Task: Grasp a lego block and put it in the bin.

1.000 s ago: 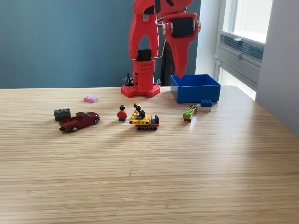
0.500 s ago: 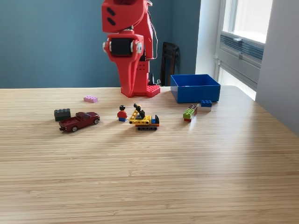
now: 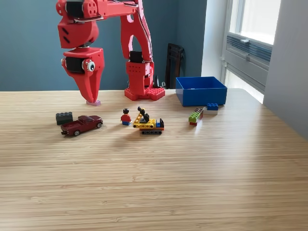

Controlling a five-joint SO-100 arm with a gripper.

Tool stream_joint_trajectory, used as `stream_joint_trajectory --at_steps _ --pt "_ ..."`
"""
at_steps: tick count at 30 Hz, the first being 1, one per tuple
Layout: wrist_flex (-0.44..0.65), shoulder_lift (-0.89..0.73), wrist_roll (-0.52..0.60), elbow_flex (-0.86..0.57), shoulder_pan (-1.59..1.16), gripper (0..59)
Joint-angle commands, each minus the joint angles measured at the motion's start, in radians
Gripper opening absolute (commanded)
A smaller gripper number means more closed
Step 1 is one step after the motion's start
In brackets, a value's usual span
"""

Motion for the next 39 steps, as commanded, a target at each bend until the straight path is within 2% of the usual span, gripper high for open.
stream_joint_trajectory --at_steps 1,7,11,14,18,24,32,34,35,36,39 --pt "-0.009 0.029 -0.11 0.0 0.107 0.0" --pt "-0.011 0.032 -0.192 0.002 0.239 0.0" --pt "-0.049 0.032 -0.17 -0.006 0.314 0.0" --pt "-0.094 0.032 -0.095 -0.006 0.353 0.0" --pt "-0.144 0.032 0.077 0.006 0.382 0.0" --pt "-0.252 0.031 0.321 0.112 0.407 0.0" --pt "-0.284 0.023 0.38 0.262 0.341 0.6" --pt "-0.282 0.023 0.399 0.288 0.314 13.3" --pt "-0.281 0.023 0.407 0.301 0.301 17.4" --pt "-0.281 0.023 0.414 0.316 0.288 20.5" --pt "-0.278 0.023 0.43 0.351 0.252 23.4"
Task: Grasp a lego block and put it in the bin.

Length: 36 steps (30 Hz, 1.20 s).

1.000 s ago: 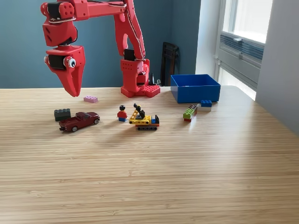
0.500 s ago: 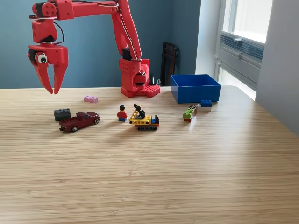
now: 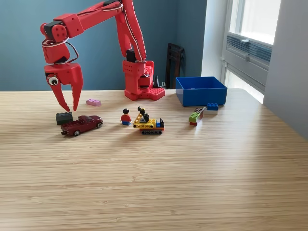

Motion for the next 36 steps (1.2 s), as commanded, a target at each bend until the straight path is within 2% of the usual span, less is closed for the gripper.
stream_joint_trajectory --at_steps 1,8,22,36 --pt "0.014 0.029 0.023 0.026 -0.061 24.4" --pt "0.077 0.031 0.034 -0.011 -0.106 26.0" --pt "0.192 0.035 -0.057 -0.186 -0.107 26.2" --pt "0.164 0.023 -0.095 -0.288 -0.077 25.8"
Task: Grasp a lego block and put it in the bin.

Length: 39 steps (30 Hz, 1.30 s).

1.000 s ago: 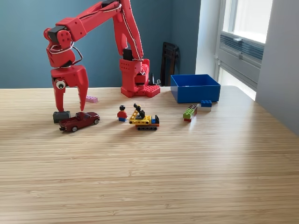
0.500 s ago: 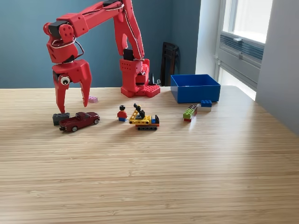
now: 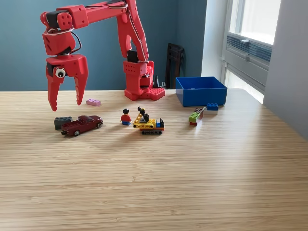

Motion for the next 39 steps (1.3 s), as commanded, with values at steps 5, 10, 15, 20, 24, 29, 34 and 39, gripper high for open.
stream_joint_trajectory --at_steps 5,10,15,20,24,29,34,39 --pt "-0.058 0.021 -0.026 -0.063 0.051 25.7" --pt "-0.103 0.02 -0.026 -0.037 0.054 25.4" --pt "-0.138 0.02 -0.021 -0.005 0.048 25.4" --pt "-0.144 0.02 -0.012 0.018 0.026 25.2" --pt "-0.144 0.018 0.003 0.038 0.006 25.8" --pt "-0.144 0.018 0.005 0.032 -0.006 26.0" --pt "-0.144 0.017 0.014 0.025 -0.006 27.0" --pt "-0.144 0.002 0.018 0.015 -0.006 27.4"
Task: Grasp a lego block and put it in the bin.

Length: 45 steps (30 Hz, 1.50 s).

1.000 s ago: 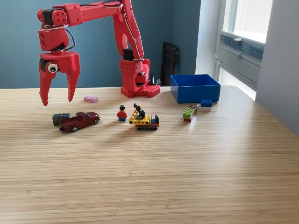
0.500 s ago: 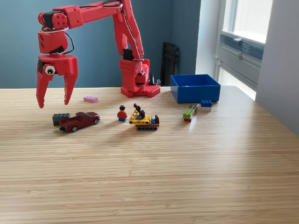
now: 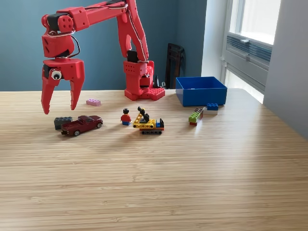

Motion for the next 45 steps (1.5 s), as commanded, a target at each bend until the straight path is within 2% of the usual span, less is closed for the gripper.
stream_joint_trajectory --at_steps 1,18,36,45 --pt "-0.006 -0.012 0.008 -0.046 0.0 27.5" --pt "-0.006 -0.144 0.025 -0.129 0.008 27.1" --pt "-0.009 -0.144 0.031 -0.101 0.005 25.6" --pt "-0.051 -0.144 0.034 -0.048 0.005 26.1"
